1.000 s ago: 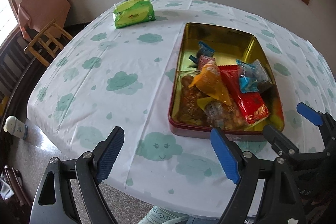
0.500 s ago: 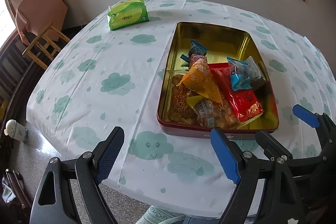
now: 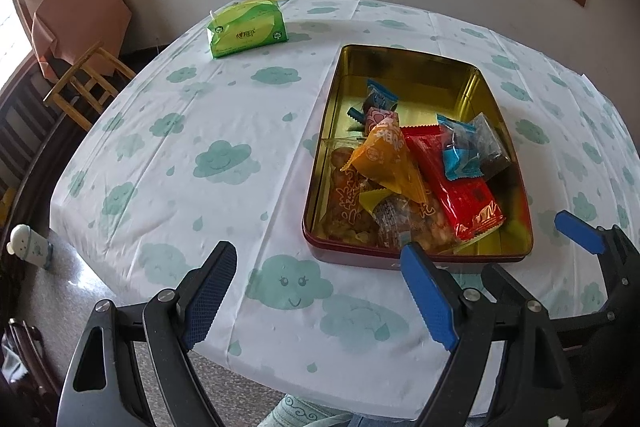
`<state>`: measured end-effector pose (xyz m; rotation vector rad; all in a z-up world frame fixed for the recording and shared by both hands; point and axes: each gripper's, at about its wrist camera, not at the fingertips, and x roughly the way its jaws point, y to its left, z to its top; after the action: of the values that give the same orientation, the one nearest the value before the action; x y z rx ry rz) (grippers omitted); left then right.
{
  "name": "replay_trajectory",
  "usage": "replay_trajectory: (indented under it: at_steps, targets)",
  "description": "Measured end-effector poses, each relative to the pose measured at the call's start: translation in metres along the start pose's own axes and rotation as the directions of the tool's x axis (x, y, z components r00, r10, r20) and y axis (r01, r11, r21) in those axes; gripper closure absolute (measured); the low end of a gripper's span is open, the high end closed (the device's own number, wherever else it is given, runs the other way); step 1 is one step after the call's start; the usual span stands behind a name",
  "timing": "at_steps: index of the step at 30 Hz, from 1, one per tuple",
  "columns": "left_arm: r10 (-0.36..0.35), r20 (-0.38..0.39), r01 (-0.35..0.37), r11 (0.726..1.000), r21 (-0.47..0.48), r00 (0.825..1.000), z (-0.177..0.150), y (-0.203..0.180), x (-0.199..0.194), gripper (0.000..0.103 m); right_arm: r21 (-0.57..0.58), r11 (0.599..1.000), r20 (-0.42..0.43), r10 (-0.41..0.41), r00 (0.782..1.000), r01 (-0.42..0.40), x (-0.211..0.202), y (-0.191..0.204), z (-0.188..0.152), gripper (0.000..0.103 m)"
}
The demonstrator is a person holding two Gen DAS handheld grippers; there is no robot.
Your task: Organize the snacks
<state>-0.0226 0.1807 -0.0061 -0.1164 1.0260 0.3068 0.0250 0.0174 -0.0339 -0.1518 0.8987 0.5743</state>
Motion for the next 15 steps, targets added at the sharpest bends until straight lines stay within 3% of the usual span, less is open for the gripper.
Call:
replay_trajectory:
  at_steps: [15]
  targets:
    - [-0.007, -0.004, 0.007, 1.0, 0.004, 1.0, 0.0009, -0.0049, 0.0016, 0.021, -0.003, 1.0, -0.01, 0.004, 1.0, -0.004, 0.0023, 0.0025, -0.0015, 0.0]
